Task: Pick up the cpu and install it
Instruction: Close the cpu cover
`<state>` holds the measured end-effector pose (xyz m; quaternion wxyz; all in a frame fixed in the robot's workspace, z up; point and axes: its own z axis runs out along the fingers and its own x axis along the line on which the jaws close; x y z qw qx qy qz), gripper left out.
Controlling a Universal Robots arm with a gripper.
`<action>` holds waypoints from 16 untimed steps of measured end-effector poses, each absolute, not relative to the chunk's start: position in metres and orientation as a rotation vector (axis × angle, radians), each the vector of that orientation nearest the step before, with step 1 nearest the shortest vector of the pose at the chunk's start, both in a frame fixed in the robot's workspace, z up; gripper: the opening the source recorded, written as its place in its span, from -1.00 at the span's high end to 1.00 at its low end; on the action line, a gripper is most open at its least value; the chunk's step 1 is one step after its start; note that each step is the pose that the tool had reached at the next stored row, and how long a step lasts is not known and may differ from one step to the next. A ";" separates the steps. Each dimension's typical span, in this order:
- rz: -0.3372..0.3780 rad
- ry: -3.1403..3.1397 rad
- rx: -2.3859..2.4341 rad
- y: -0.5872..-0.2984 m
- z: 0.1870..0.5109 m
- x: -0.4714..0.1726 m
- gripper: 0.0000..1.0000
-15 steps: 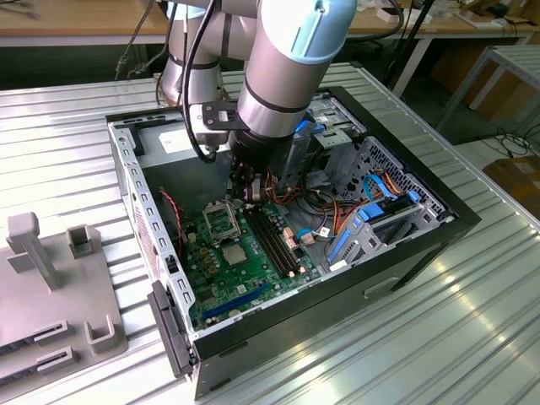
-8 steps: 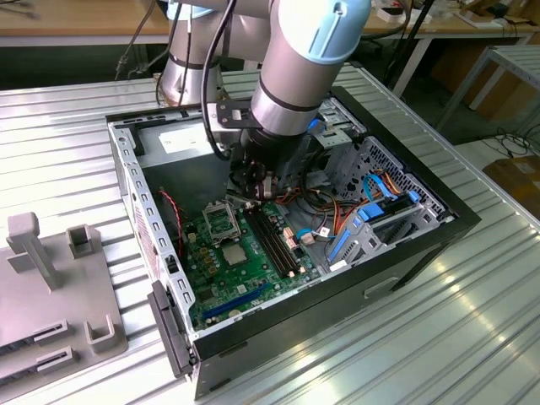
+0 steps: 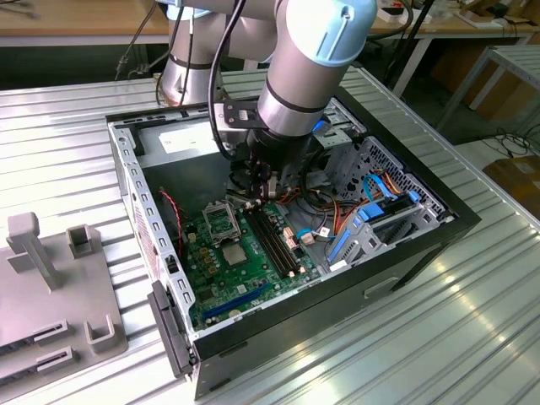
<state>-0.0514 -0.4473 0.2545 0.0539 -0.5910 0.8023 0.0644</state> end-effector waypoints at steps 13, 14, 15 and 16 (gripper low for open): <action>0.196 2.440 -1.792 -0.447 0.253 -0.051 0.79; 0.196 2.442 -1.788 -0.447 0.253 -0.051 0.79; 0.195 2.446 -1.782 -0.447 0.252 -0.051 0.79; 0.196 2.450 -1.776 -0.447 0.251 -0.051 0.79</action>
